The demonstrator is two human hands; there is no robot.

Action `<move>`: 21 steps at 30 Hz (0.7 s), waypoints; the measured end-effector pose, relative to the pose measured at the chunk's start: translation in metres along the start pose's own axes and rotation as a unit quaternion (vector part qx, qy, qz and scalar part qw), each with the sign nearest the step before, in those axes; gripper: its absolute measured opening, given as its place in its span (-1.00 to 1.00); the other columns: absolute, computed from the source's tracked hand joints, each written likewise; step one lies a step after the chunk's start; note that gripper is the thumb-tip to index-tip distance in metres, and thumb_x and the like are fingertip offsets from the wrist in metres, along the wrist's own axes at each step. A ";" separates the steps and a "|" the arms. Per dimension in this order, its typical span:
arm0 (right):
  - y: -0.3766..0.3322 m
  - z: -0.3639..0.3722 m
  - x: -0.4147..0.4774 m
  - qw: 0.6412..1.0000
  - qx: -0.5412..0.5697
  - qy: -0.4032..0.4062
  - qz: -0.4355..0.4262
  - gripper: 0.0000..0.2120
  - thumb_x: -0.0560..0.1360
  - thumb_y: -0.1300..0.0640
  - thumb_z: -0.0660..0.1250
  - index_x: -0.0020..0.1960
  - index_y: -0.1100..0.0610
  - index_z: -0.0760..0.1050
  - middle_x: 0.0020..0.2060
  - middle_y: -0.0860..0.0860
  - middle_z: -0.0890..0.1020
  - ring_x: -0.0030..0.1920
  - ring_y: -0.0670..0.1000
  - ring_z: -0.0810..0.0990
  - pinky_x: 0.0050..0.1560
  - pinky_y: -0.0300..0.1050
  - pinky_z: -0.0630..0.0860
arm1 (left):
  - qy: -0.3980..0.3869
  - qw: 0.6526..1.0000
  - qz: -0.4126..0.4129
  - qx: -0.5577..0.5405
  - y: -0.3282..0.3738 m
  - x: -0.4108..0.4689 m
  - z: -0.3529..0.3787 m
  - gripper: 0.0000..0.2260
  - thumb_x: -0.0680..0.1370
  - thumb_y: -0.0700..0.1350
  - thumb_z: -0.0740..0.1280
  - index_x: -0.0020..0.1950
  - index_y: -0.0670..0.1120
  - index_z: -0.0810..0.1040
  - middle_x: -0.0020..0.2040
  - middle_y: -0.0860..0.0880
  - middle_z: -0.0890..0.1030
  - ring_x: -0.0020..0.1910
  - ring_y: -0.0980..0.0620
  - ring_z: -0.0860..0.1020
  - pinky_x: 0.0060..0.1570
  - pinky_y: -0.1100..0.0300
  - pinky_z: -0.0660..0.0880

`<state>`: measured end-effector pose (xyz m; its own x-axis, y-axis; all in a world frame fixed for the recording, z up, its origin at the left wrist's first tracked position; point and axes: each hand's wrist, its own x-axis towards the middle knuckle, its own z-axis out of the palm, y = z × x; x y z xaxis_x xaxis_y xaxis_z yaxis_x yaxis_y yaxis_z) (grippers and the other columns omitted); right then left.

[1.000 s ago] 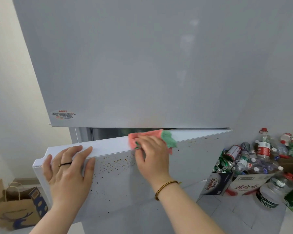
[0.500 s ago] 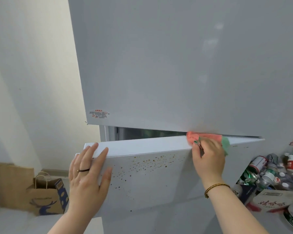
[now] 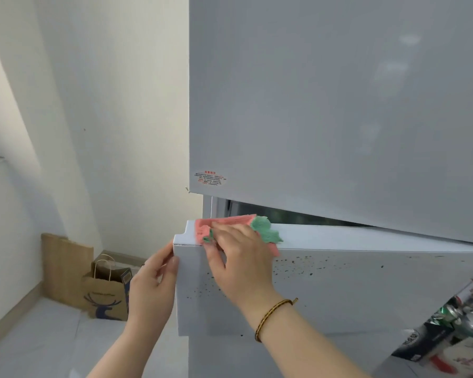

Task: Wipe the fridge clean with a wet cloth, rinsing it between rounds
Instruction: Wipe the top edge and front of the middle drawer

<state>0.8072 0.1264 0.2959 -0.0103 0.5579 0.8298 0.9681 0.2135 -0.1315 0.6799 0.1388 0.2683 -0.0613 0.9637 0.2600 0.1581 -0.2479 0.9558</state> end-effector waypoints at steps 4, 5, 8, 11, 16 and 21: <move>-0.023 0.019 0.010 0.995 0.062 -0.032 -0.069 -0.70 0.45 0.02 0.16 -0.13 0.09 0.65 -0.11 -0.03 0.70 -0.12 -0.02 0.62 -0.04 -0.19 0.44 | -0.052 0.998 0.003 -0.020 0.001 0.013 -0.012 -0.76 0.50 -0.33 0.27 -0.21 -0.01 0.56 -0.56 0.11 0.54 -0.52 0.15 0.46 -0.46 0.49 0.34; -0.023 0.022 0.010 0.993 0.070 -0.036 -0.092 -0.70 0.45 0.03 0.16 -0.11 0.10 0.65 -0.09 -0.02 0.69 -0.11 0.00 0.63 -0.05 -0.15 0.50 | -0.066 0.998 0.008 -0.019 0.002 0.015 -0.014 -0.73 0.49 -0.36 0.27 -0.28 -0.02 0.53 -0.58 0.15 0.51 -0.54 0.22 0.44 -0.46 0.51 0.33; -0.008 0.023 0.005 0.981 0.088 -0.041 -0.168 -0.66 0.55 0.06 0.11 -0.01 0.16 0.63 0.00 0.05 0.67 -0.02 0.05 0.58 0.07 -0.11 0.48 | -0.088 0.996 0.009 -0.032 0.004 0.017 -0.017 -0.71 0.48 -0.37 0.29 -0.31 -0.01 0.53 -0.56 0.20 0.53 -0.51 0.31 0.44 -0.41 0.54 0.34; 0.025 0.008 -0.003 0.975 0.066 -0.025 -0.209 -0.57 0.62 0.05 -0.01 0.06 0.19 0.61 0.05 0.09 0.65 0.07 0.01 0.48 0.19 -0.16 0.37 | -0.097 0.993 -0.002 -0.065 0.003 0.020 -0.018 -0.71 0.47 -0.35 0.30 -0.19 0.06 0.56 -0.43 0.34 0.58 -0.40 0.41 0.52 -0.33 0.58 0.38; 0.073 -0.018 -0.020 0.978 0.001 0.014 -0.207 -0.72 0.62 0.06 0.05 0.15 0.12 0.48 0.08 0.04 0.61 0.11 0.00 0.49 0.21 -0.14 0.41 | -0.105 0.992 -0.014 -0.062 -0.002 0.028 -0.018 -0.72 0.48 -0.33 0.29 -0.13 0.08 0.55 -0.39 0.42 0.56 -0.26 0.51 0.52 -0.26 0.63 0.38; 0.036 0.020 -0.009 0.985 -0.029 0.039 -0.165 -0.55 0.62 0.04 -0.01 0.02 0.16 0.64 0.01 0.05 0.67 0.03 0.04 0.58 0.05 -0.03 0.49 | -0.115 0.991 -0.018 -0.060 -0.004 0.040 -0.013 -0.73 0.49 -0.34 0.29 -0.08 0.05 0.57 -0.39 0.40 0.57 -0.27 0.50 0.52 -0.24 0.63 0.38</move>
<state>0.8375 0.1457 0.2728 -0.3102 0.4017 0.8616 0.9277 0.3258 0.1821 0.6636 0.1766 0.2764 0.1629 0.9661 0.2001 0.0402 -0.2091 0.9771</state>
